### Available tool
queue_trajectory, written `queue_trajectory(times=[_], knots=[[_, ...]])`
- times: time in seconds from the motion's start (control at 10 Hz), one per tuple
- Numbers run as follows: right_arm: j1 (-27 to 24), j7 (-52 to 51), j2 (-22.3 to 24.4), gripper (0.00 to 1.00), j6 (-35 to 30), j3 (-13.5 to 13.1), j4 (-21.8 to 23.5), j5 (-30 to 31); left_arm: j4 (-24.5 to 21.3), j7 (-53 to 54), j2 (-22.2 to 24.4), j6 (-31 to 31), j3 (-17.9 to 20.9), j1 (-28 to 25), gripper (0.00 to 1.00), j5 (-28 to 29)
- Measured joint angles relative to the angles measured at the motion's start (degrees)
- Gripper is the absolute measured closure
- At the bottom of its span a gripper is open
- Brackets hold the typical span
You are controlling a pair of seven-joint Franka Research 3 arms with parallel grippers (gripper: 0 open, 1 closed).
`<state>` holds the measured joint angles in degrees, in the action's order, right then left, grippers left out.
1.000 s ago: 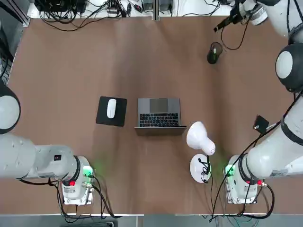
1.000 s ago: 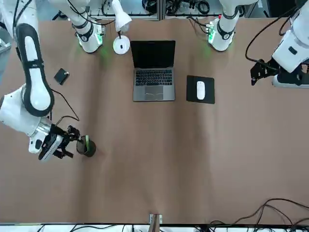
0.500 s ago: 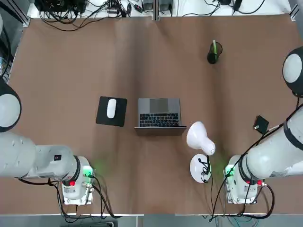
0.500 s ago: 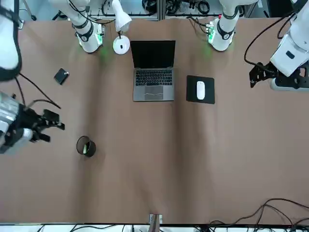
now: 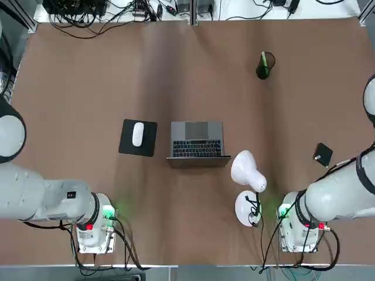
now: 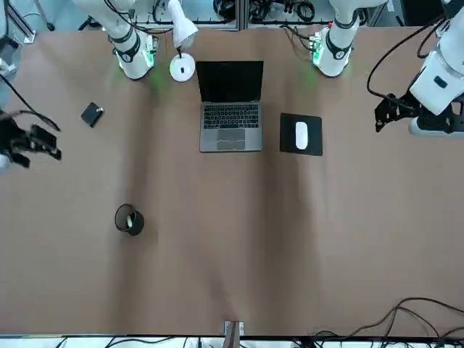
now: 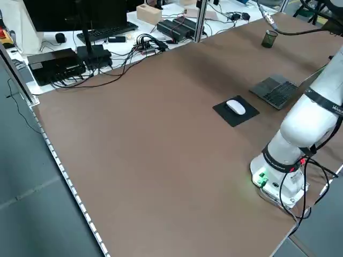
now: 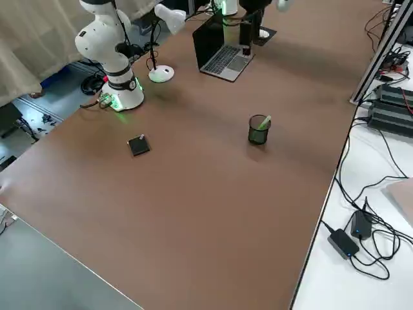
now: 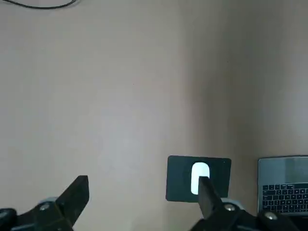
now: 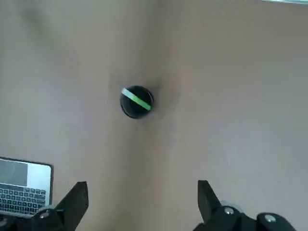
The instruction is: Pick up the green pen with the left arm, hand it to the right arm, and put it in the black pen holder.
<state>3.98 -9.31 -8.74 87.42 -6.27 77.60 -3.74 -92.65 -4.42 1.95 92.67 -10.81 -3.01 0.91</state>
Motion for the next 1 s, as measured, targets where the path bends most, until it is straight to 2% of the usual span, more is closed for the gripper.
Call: queue_trajectory(times=[0.3,1.0], knots=[[-0.33,2.93,2.68,0.00,-3.02,-0.61,-0.05,2.68,0.50,0.00,0.00,0.01,0.04,-0.02,0.00,-0.13],[-1.07,5.20,1.65,0.00,-1.84,-0.44,0.18,3.04,0.55,-0.07,-0.46,0.01,0.26,-0.79,0.00,-1.76]])
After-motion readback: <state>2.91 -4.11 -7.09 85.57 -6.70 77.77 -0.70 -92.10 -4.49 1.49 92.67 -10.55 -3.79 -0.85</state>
